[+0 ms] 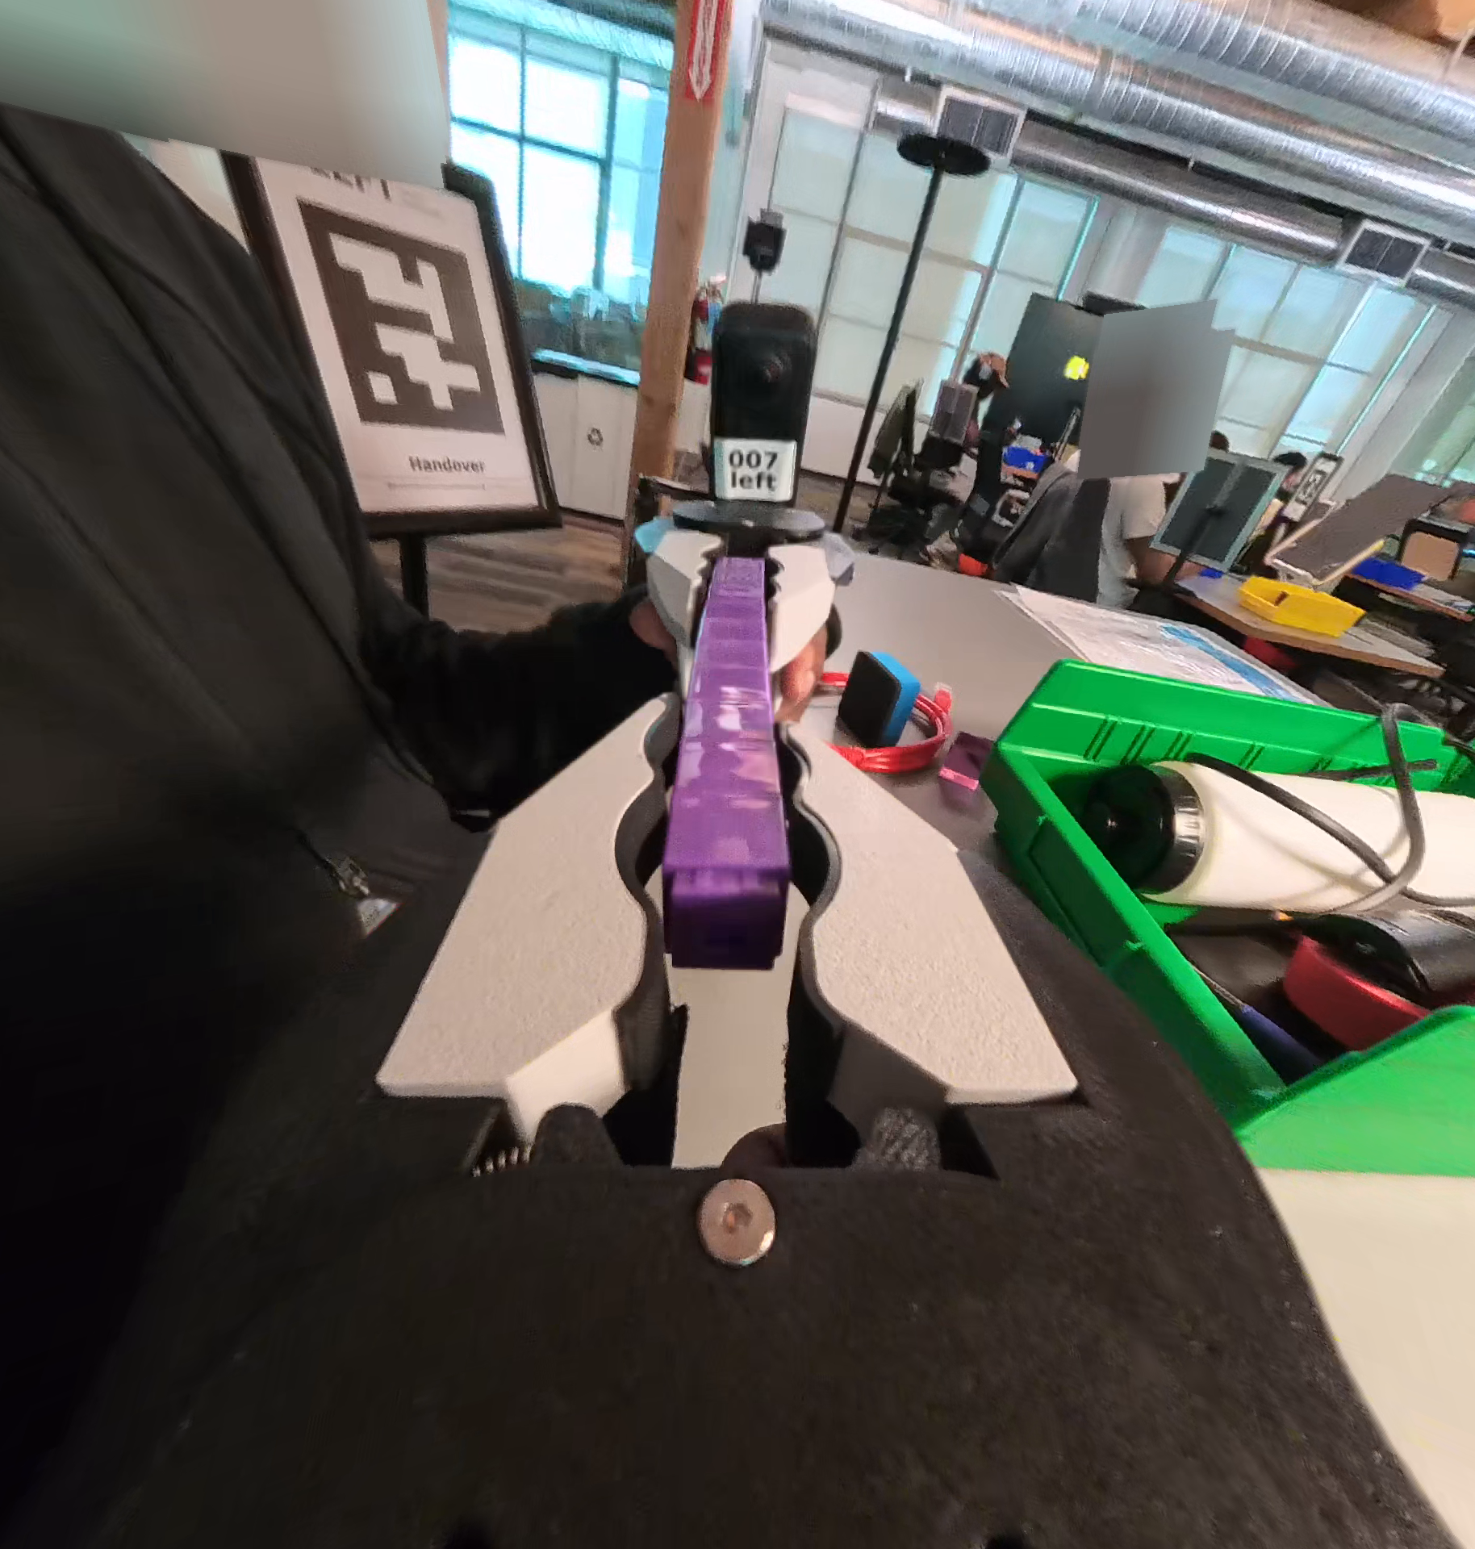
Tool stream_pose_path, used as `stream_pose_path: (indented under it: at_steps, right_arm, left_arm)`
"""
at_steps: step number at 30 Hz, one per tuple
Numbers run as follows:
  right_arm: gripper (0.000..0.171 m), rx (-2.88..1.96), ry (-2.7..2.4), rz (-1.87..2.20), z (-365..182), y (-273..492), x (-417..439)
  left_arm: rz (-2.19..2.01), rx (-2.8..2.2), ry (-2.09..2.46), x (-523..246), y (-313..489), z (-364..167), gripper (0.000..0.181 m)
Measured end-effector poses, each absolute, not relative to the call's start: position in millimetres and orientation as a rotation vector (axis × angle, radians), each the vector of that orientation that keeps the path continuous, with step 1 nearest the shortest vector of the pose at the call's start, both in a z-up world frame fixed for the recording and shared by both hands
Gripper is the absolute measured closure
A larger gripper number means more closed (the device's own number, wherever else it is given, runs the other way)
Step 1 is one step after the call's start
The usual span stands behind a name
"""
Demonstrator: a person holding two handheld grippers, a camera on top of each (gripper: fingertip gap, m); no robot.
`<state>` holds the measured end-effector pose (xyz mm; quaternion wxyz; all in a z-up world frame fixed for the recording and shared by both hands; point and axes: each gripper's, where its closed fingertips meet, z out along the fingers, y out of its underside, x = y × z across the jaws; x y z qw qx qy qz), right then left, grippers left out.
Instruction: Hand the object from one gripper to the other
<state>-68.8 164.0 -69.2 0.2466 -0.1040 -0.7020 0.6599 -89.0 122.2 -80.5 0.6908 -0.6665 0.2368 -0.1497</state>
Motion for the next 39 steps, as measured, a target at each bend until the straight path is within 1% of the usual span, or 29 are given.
stream_pose_path:
  at_steps: [6, 23, 25, 27, 30, 33, 36, 39]
  right_arm:
    - [0.149, -0.311, -1.946, 1.781, -74.5, 166.1, -69.8]
    - [0.149, -0.353, -1.858, 1.797, -64.2, 166.1, -79.4]
    - [0.144, -0.369, -1.787, 1.79, -57.1, 169.3, -84.2]
    - [0.132, -0.441, -1.68, 1.787, -46.9, 177.6, -95.1]
    - [0.12, -0.57, -1.52, 1.863, -31.8, 194.7, -106.4]
    - [0.117, -0.678, -1.367, 1.958, -22.9, 211.6, -115.4]
    - [0.114, -0.712, -1.235, 2.1, -13.4, 221.4, -115.8]
    - [0.114, -0.728, -1.244, 2.182, -14.3, 215.4, -116.9]
  left_arm:
    - [-0.278, -1.504, 0.55, -89.5, 125.7, -84.2, 0.158]
    - [-0.275, -1.464, 0.487, -96.9, 126.3, -74.3, 0.158]
    - [-0.237, -1.452, 0.483, -98.8, 127.8, -71.0, 0.158]
    - [-0.171, -1.424, 0.459, -102.8, 133.0, -64.0, 0.158]
    - [-0.117, -1.364, 0.401, -109.7, 136.9, -51.7, 0.158]
    - [-0.057, -1.303, 0.344, -120.7, 134.1, -39.8, 0.158]
    - [-0.098, -1.227, 0.259, -130.5, 128.6, -26.1, 0.159]
    - [-0.164, -1.173, 0.2, -133.2, 128.0, -18.3, 0.159]
